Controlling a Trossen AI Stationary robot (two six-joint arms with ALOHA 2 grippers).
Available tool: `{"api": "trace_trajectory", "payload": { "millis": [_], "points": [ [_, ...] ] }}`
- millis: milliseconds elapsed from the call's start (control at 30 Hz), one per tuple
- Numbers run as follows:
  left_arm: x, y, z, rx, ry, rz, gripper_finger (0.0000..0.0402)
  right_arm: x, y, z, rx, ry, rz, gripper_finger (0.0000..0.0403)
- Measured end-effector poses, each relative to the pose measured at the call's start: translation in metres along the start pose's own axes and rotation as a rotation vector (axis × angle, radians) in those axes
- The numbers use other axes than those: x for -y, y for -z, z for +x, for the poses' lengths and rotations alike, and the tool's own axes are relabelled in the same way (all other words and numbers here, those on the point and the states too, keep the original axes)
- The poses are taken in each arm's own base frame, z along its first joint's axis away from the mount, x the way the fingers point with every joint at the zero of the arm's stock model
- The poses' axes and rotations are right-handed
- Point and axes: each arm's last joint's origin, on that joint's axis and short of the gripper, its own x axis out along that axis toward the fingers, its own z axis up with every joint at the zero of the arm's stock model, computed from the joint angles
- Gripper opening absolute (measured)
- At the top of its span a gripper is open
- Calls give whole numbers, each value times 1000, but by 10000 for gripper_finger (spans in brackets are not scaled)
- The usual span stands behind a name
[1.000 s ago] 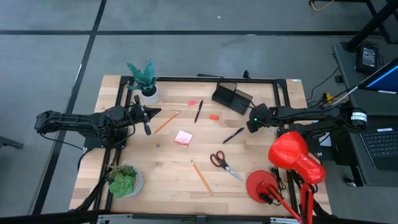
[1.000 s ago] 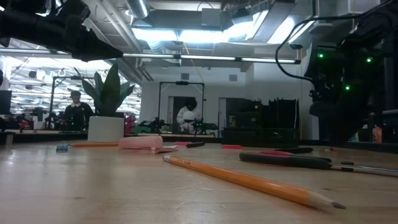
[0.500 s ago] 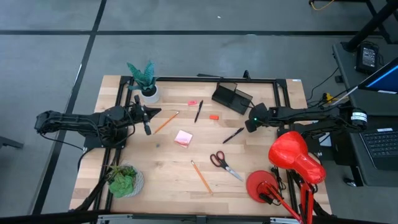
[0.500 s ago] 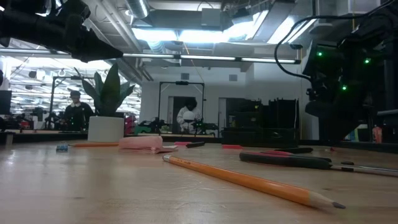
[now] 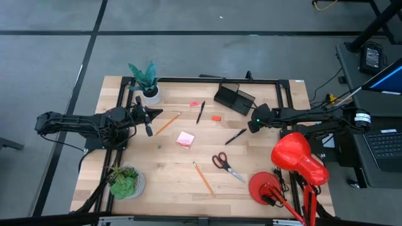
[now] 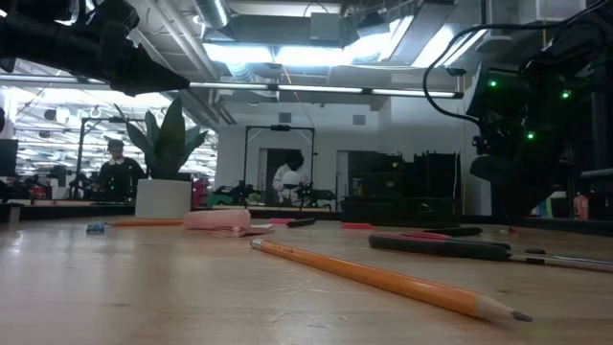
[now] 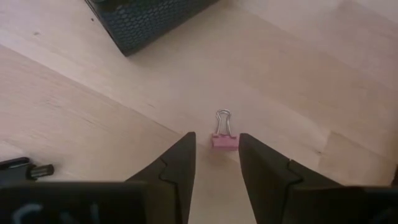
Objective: Pick and place office supplies into organizer
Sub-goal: Put the pink binder clip into the black desk organizer
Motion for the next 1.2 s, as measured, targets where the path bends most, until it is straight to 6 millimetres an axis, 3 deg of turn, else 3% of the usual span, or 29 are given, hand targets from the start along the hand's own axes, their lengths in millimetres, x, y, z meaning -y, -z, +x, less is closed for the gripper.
{"api": "trace_trajectory", "payload": {
  "millis": [667,1200],
  "points": [
    [0,0,0,0,0,0,4,5,15,15,24,-10,35,125],
    [0,0,0,0,-1,0,4,4,13,16,70,-8,46,125]
  ]
}}
